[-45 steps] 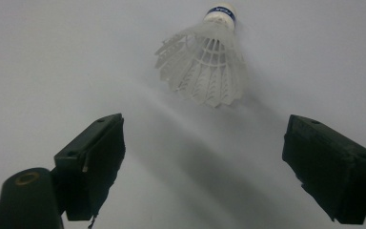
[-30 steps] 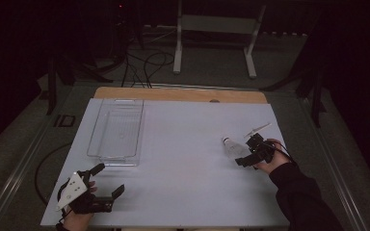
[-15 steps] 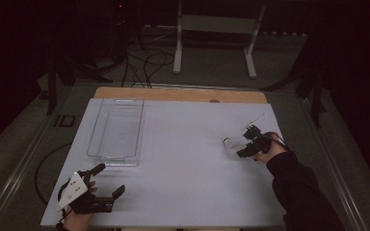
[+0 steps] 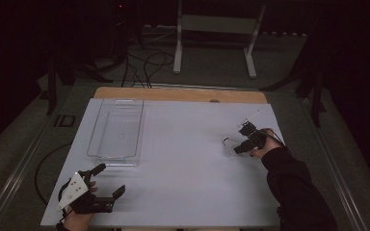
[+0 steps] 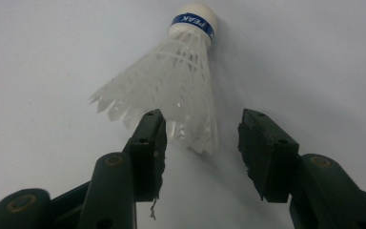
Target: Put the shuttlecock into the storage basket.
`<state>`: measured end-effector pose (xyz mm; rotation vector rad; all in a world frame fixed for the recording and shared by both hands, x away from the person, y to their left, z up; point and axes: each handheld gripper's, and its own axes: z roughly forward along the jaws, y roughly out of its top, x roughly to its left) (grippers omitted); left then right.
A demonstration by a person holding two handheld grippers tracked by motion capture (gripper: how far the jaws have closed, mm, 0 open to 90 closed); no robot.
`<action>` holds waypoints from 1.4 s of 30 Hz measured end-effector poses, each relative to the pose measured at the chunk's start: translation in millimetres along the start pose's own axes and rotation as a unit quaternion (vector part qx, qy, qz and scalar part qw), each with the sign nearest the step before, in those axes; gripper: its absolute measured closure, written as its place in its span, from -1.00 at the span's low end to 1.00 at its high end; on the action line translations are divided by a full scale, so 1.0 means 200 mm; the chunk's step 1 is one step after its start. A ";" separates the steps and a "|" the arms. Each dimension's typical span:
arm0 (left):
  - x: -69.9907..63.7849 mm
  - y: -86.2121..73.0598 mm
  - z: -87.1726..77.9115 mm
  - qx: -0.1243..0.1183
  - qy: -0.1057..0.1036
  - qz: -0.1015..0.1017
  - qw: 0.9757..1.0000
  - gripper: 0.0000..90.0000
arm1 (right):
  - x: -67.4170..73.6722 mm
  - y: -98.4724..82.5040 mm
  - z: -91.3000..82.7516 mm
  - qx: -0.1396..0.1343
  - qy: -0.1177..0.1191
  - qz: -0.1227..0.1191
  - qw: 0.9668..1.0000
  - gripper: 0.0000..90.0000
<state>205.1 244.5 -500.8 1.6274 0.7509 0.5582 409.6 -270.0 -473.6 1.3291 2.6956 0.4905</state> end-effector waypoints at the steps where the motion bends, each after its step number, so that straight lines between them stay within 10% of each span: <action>1: 0.00 0.00 0.00 0.000 0.000 0.000 1.000 -0.99 | 0.00 0.00 0.01 0.002 0.001 -0.003 1.000 0.20; 18: 0.00 0.00 0.00 0.004 -0.002 0.003 1.000 -0.99 | 0.01 0.03 0.06 0.019 -0.005 -0.031 0.999 0.99; 42: -0.01 -0.01 0.02 0.020 0.001 0.005 1.000 -0.99 | 0.06 0.00 0.00 0.054 0.028 -0.077 0.995 1.00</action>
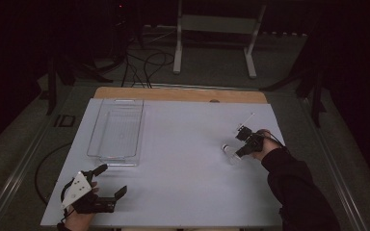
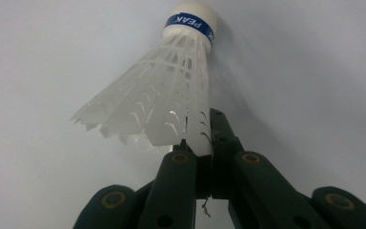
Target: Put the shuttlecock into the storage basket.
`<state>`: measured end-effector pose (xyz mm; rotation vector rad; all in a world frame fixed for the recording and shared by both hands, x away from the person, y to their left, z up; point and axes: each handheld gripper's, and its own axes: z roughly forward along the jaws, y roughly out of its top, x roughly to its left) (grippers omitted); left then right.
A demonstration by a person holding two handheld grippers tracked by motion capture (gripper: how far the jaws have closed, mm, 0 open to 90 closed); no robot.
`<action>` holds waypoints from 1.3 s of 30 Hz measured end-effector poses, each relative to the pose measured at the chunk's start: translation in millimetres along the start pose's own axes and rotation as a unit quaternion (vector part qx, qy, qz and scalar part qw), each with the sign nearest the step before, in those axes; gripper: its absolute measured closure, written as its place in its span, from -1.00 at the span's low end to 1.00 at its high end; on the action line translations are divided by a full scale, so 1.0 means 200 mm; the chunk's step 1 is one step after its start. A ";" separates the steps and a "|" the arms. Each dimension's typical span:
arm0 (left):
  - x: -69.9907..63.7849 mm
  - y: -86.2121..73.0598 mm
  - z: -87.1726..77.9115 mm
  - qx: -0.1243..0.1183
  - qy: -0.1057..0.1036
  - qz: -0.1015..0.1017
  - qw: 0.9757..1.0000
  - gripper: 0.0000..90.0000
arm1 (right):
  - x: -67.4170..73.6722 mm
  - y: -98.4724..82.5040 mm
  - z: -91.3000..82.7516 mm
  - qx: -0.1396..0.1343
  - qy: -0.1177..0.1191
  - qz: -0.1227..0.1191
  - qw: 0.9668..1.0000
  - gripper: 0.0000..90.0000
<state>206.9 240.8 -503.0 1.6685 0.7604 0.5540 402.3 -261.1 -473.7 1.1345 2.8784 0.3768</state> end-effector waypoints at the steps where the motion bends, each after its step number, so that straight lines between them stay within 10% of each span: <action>1: 0.00 0.00 0.00 0.000 0.000 0.000 1.000 -0.99 | 0.00 0.00 0.00 0.000 0.000 0.000 1.000 1.00; 20: 0.00 0.00 0.01 0.006 -0.006 -0.004 1.000 -0.99 | 0.19 0.01 -0.03 0.014 0.060 -0.123 0.990 1.00; 39: -0.01 0.03 0.03 0.030 -0.027 -0.019 0.999 -0.99 | 0.31 0.08 -0.06 0.018 0.085 -0.172 0.981 1.00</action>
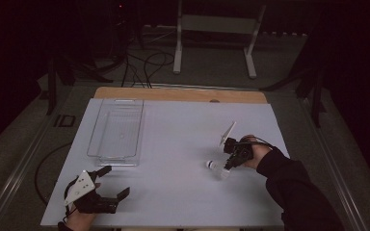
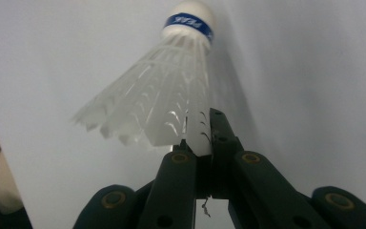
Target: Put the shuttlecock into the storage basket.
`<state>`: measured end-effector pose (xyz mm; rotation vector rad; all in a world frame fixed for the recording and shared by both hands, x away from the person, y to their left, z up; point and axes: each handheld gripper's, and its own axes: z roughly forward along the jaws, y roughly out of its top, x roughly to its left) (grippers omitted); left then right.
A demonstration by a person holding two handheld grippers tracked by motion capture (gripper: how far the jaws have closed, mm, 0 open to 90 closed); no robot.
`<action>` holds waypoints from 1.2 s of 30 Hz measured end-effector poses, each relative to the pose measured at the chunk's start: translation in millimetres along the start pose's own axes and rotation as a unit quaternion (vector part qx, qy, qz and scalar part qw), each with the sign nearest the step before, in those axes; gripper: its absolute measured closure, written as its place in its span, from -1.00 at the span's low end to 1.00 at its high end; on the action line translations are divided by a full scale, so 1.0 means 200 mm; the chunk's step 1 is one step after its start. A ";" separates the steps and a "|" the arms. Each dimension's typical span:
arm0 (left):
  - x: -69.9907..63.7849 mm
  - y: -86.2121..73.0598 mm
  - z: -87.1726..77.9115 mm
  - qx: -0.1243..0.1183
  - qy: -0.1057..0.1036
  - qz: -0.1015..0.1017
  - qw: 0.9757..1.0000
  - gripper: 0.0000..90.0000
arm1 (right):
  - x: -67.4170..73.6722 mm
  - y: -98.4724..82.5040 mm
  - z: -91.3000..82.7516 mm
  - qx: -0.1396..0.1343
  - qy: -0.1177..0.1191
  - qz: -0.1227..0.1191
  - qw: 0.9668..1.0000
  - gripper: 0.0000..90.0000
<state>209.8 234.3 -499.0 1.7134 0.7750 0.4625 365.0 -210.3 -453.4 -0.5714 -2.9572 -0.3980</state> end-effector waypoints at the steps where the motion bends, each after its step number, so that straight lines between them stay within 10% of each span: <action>1: -0.01 0.01 0.00 0.004 -0.002 0.000 1.000 -0.99 | 0.01 0.01 -0.01 0.003 0.003 -0.004 1.000 1.00; 18: -0.04 0.03 0.03 0.023 -0.009 0.025 0.999 -0.99 | 0.11 0.10 -0.03 -0.006 0.015 -0.036 0.999 1.00; 26: -0.03 0.21 0.03 0.035 -0.087 0.012 0.996 -0.99 | 0.16 0.14 -0.05 -0.006 0.022 -0.056 0.998 1.00; 32: -0.02 0.35 0.07 0.067 -0.140 0.033 0.987 -0.99 | 0.20 0.16 -0.08 -0.021 0.020 -0.076 0.997 1.00; 33: -0.03 0.38 0.10 0.098 -0.155 0.052 0.982 -0.99 | 0.21 0.17 -0.08 -0.019 0.021 -0.078 0.997 1.00; 36: -0.06 0.42 0.15 0.126 -0.171 0.068 0.975 -1.00 | 0.23 0.18 -0.08 -0.015 0.021 -0.081 0.996 1.00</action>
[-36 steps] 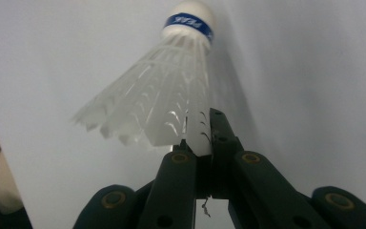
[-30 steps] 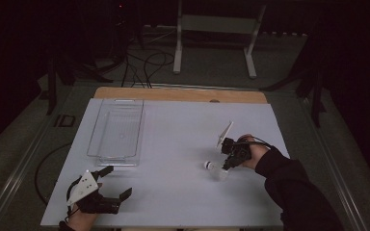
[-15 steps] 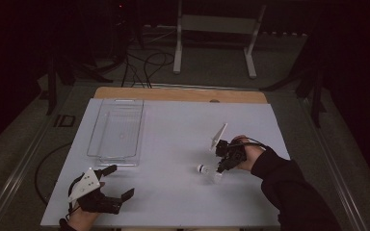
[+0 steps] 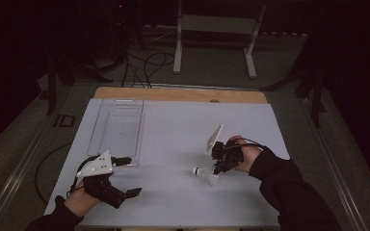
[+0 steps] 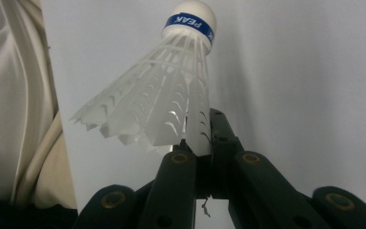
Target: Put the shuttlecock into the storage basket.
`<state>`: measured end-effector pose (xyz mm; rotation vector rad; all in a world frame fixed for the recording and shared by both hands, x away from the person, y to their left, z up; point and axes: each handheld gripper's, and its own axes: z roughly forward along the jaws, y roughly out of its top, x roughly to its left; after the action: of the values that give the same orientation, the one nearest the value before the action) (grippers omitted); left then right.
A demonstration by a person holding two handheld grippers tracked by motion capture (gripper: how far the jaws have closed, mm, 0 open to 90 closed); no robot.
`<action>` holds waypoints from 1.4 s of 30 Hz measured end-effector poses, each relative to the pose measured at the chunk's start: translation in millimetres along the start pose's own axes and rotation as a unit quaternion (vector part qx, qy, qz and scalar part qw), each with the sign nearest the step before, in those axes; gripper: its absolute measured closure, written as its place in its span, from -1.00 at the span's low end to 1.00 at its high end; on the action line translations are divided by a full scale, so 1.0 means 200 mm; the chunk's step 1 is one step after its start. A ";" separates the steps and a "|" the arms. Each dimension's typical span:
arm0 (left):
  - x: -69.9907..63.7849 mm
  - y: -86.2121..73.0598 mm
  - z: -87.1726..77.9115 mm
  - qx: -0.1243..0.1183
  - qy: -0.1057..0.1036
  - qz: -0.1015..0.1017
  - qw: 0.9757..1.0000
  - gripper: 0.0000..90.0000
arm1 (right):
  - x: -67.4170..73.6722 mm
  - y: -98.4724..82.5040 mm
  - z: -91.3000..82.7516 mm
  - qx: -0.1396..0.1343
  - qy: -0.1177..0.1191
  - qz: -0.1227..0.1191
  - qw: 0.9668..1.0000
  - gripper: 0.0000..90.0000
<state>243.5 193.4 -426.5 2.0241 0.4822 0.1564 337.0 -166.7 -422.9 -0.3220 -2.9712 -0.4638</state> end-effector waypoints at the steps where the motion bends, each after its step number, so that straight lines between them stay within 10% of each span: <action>1: 0.00 0.00 0.00 0.000 0.000 0.000 1.000 -1.00 | 0.00 0.00 0.00 0.000 -0.002 -0.007 1.000 1.00; 16: -0.03 0.17 0.17 0.085 -0.085 0.081 0.989 -1.00 | 0.08 0.04 0.00 0.001 0.014 -0.025 1.000 1.00; 22: -0.04 0.19 0.21 0.106 -0.090 0.098 0.985 -1.00 | 0.09 0.05 0.01 0.003 0.022 -0.030 0.999 1.00; 35: -0.09 0.25 0.34 0.170 -0.108 0.152 0.968 -1.00 | 0.14 0.09 0.02 -0.010 0.038 -0.044 0.998 1.00; 42: -0.09 0.25 0.38 0.169 -0.121 0.159 0.965 -1.00 | 0.15 0.11 0.03 -0.013 0.047 -0.057 0.997 1.00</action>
<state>263.9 102.0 -417.9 2.4097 0.0236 0.0183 311.8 -138.9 -417.0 -0.1299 -2.9041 -0.5142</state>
